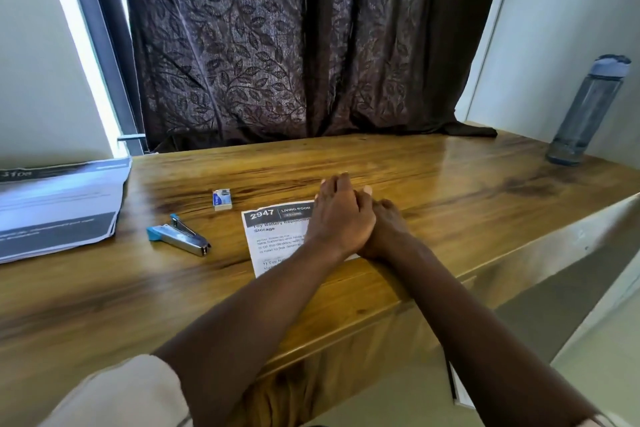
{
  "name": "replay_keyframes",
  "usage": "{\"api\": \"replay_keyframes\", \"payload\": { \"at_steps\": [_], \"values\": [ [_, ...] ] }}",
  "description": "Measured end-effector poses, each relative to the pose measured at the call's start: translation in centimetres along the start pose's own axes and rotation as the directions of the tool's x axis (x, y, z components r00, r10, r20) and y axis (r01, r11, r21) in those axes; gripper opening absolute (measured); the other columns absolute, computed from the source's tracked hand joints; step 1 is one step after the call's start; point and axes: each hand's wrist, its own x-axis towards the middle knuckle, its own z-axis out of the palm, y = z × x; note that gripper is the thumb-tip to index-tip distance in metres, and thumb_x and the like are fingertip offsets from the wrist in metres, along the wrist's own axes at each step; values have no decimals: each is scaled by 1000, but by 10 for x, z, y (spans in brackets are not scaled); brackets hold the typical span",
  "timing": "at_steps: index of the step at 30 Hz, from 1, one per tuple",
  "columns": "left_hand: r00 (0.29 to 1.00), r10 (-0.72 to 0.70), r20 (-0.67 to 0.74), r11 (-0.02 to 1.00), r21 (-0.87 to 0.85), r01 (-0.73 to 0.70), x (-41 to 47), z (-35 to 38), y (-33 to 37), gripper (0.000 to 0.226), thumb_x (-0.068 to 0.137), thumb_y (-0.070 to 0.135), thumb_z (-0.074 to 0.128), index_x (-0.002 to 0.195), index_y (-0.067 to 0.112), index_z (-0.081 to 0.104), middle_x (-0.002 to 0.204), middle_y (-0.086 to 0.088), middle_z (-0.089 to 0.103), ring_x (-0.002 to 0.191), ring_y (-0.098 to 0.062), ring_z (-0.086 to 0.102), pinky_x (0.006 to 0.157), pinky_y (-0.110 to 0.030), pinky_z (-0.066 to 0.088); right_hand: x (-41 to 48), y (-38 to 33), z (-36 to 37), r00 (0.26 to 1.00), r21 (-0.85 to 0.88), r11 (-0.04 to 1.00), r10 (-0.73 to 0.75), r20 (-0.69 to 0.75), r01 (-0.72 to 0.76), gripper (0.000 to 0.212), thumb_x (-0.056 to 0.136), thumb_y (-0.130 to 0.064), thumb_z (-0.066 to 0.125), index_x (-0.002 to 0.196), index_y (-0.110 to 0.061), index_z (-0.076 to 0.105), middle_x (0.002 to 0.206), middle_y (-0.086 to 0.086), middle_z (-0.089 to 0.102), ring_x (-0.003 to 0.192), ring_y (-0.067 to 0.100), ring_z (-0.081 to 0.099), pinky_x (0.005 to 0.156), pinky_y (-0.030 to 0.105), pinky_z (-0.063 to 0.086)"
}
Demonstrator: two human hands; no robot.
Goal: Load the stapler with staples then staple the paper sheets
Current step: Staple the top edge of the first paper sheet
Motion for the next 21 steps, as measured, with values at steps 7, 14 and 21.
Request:
{"api": "replay_keyframes", "payload": {
  "at_steps": [7,14,21],
  "values": [
    [993,-69,100,992,117,57,-18,-19,-11,87,96,74,25,161,17,14,169,-10,19,156,-28,16,124,-51,21,1,1,-6,999,78,996,-34,-9,35,63,97,-47,54,154,-39,27,165,-4,26,153,20,19,122,62,11],
    [976,-109,188,960,276,54,-41,-57,-32,88,98,72,24,162,14,9,170,-8,14,157,-25,10,125,-43,14,-4,1,-11,1000,148,989,15,-8,-13,53,108,-42,27,159,-29,20,170,-3,13,157,19,5,123,61,5],
    [944,-127,306,838,542,-63,-68,-93,-60,97,93,79,24,163,15,3,171,-5,0,158,-21,0,126,-40,5,-5,1,-10,999,188,982,39,-12,-36,52,109,-42,21,159,-28,26,169,-8,16,156,14,8,124,56,3]
  ]
}}
